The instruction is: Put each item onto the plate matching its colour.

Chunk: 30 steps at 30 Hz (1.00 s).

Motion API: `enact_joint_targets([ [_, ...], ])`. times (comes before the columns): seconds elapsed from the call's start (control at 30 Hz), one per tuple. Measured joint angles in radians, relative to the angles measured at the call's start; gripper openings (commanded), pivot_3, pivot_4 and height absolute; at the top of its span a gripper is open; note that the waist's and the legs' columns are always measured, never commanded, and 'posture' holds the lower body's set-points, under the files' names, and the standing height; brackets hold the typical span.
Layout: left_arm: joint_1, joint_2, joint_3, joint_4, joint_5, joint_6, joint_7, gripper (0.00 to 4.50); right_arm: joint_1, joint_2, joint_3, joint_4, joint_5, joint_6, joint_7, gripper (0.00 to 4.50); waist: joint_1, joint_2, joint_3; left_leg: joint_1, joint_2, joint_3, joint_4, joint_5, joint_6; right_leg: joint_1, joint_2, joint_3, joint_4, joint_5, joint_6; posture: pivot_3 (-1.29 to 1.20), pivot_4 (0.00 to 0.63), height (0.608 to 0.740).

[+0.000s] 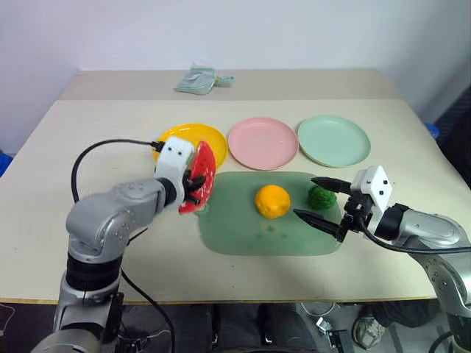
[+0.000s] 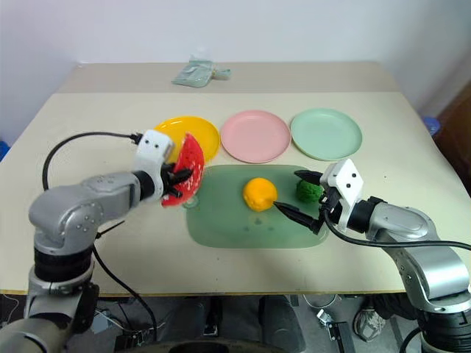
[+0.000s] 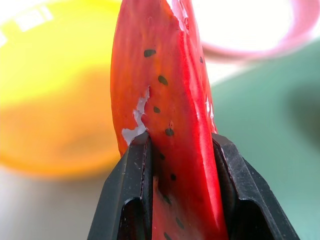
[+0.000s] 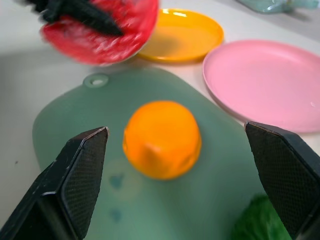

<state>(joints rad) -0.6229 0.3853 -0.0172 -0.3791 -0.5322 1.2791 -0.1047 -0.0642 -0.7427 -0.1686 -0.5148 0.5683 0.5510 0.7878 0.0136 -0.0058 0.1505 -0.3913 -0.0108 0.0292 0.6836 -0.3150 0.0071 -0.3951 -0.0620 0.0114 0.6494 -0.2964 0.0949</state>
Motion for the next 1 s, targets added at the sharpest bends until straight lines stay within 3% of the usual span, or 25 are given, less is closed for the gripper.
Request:
enact_joint_targets([
  [0.13,-0.162,-0.161,-0.057,0.232,0.084,-0.143,0.017,0.92,-0.049,0.032,0.044,0.002,-0.006,-0.009,-0.01,4.5,0.016,0.0,0.0,-0.001,-0.003,-0.001,0.0,-0.001,0.002,0.0,-0.001,0.0,0.0,0.0,0.0,0.0,0.15,0.74],
  [0.4,-0.32,-0.317,-0.163,0.72,0.277,-0.428,0.015,0.92,-0.026,0.07,0.047,-0.019,-0.015,-0.007,-0.073,4.5,0.021,-0.001,0.0,-0.003,-0.002,0.0,0.0,0.0,0.001,-0.003,0.0,0.0,0.001,0.0,0.001,0.0,0.15,0.74],
  [0.63,-0.369,-0.364,-0.122,0.884,0.305,-0.562,-0.044,4.34,0.016,0.091,0.045,-0.092,-0.012,0.01,-0.126,4.5,0.023,-0.001,0.0,-0.003,-0.002,0.0,0.0,0.0,0.001,-0.003,0.0,0.0,0.001,0.0,0.001,0.0,0.15,0.74],
  [1.0,-0.354,-0.348,-0.065,0.775,0.303,-0.546,-0.104,4.47,-0.009,0.091,0.049,-0.089,-0.008,0.011,-0.129,4.5,0.021,-0.001,0.0,-0.003,-0.002,0.0,0.0,0.0,0.001,-0.003,0.0,0.0,0.001,0.0,0.001,0.0,0.15,0.74],
])
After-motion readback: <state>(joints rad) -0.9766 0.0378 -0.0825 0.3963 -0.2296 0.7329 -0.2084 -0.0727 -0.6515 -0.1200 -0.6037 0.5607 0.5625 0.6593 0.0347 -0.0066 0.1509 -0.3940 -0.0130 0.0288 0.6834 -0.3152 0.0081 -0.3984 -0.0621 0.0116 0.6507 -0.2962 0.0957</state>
